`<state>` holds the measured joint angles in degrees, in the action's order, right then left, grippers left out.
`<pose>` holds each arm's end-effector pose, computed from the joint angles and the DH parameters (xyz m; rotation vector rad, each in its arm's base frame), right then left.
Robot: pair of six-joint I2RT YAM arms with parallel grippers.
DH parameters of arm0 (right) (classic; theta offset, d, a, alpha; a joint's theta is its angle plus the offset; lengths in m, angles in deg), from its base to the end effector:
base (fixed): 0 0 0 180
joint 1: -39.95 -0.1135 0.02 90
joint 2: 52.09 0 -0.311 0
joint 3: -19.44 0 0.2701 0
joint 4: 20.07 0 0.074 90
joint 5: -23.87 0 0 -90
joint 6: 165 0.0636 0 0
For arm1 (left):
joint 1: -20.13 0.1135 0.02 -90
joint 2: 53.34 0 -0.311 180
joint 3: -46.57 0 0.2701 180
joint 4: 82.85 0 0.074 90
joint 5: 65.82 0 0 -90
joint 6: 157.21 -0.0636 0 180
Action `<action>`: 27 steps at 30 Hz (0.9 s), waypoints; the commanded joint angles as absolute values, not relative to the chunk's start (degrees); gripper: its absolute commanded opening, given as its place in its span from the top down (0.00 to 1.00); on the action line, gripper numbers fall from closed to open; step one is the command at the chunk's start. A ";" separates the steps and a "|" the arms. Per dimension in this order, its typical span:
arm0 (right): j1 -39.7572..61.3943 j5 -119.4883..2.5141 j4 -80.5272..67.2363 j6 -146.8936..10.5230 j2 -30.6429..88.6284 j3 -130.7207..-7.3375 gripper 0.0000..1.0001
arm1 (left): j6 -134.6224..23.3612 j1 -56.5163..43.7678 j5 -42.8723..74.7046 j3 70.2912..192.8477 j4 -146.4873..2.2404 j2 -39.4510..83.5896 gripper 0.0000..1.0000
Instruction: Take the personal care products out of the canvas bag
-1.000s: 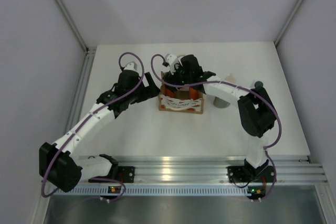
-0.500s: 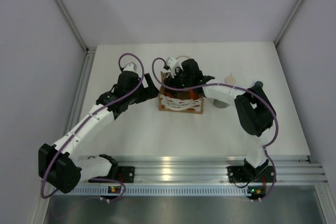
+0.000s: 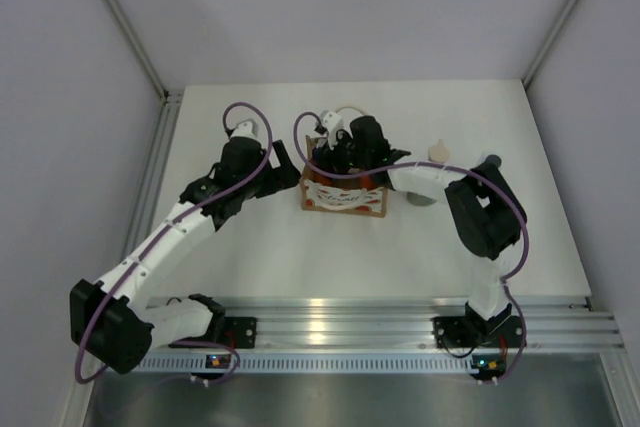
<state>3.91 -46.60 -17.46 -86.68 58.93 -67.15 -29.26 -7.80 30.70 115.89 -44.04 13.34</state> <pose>0.3892 0.3095 0.2312 -1.0304 1.7938 0.6119 0.2485 -0.1236 0.3306 -0.2607 2.2307 -0.5124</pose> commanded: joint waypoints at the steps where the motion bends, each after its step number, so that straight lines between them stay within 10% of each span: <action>1: 4.44 -43.63 -24.03 -86.25 55.50 -66.78 1.00 | -29.95 -8.00 31.47 115.30 -45.67 11.62 0.02; 27: 5.23 -42.13 -26.76 -85.63 47.41 -64.85 1.00 | -30.38 -7.91 32.26 114.95 -45.23 9.94 0.02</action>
<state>4.57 -44.94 -18.36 -85.87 53.73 -63.48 -29.67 -7.80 31.18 114.99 -44.00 11.37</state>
